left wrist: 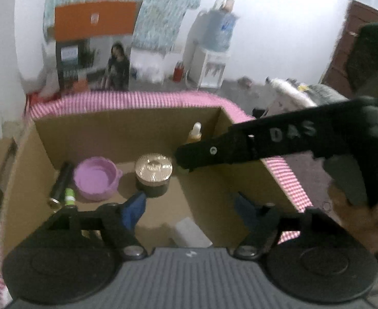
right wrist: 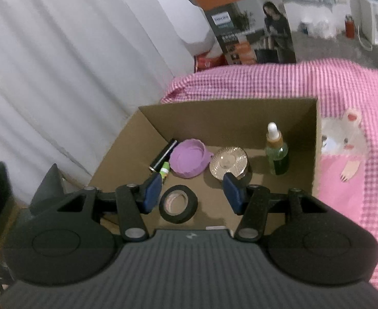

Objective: Organize rigid objects
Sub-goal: 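Open the right tool to drop the charger into the box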

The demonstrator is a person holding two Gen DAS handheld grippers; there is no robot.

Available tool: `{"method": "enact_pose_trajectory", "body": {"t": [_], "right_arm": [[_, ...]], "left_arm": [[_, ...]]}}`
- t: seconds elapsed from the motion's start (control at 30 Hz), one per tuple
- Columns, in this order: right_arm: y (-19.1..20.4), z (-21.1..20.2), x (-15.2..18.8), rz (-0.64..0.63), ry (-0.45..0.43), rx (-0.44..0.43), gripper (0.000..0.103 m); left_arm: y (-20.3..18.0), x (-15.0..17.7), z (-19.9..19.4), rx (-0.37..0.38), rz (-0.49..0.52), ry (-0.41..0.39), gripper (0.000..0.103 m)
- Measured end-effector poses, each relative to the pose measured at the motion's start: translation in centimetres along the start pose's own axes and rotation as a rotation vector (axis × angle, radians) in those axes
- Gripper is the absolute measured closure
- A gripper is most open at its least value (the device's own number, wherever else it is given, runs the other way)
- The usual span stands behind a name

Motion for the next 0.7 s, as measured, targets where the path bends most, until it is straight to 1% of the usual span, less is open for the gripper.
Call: {"method": "enact_pose_trajectory", "body": {"t": [0.07,0.13,0.23,0.3,0.4,0.47,0.53,0.6,0.67,0.7], "right_arm": [[0.8,-0.5,-0.1,-0.034,0.011,0.003,0.051],[1.5,-0.5,0.4,-0.078,0.044,0.011,0.051],[2.3,0.6,2.2,-0.158,0.129,0.042,0.051],[2.3,1.8,3.8,-0.203,0.191,0.084,0.051],[1.7,3.6,5.6,-0.242,0.280,0.136,0.052],[1.2,4.6,6.4,-0.265,0.322,0.168,0.052],[0.7,5.6,7.2,-0.251,0.375,0.182,0.052],[0.2,6.5,8.1,-0.238,0.446,0.194,0.053],[-0.1,7.4,9.1,-0.246,0.504,0.212,0.056],[-0.3,7.7,9.6,-0.244,0.534,0.217,0.061]], "left_arm": [[0.0,-0.4,-2.5,0.017,0.032,-0.050,0.016],[0.0,-0.6,-5.1,0.030,0.070,-0.101,0.012],[0.4,0.1,-8.4,0.040,0.126,-0.160,0.008],[1.1,1.0,-10.4,0.033,0.159,-0.188,0.006],[2.7,2.5,-12.5,-0.005,0.192,-0.215,0.006],[3.9,3.7,-13.4,-0.032,0.206,-0.221,0.005],[4.9,4.7,-13.7,-0.046,0.205,-0.212,0.005],[5.7,5.5,-13.9,-0.062,0.203,-0.207,0.005],[6.8,6.0,-13.7,-0.082,0.203,-0.208,0.005],[7.2,6.3,-13.7,-0.087,0.200,-0.208,0.005]]}}
Point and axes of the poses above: each gripper's, at about its wrist camera, not at the fingertips, and z roughly the way its jaws point, y to its left, x to its underside, the point moved 10 cm from there along z, roughly the way its jaws point, and after that the axes turned 15 degrees about -y, right-handed, at the moved point
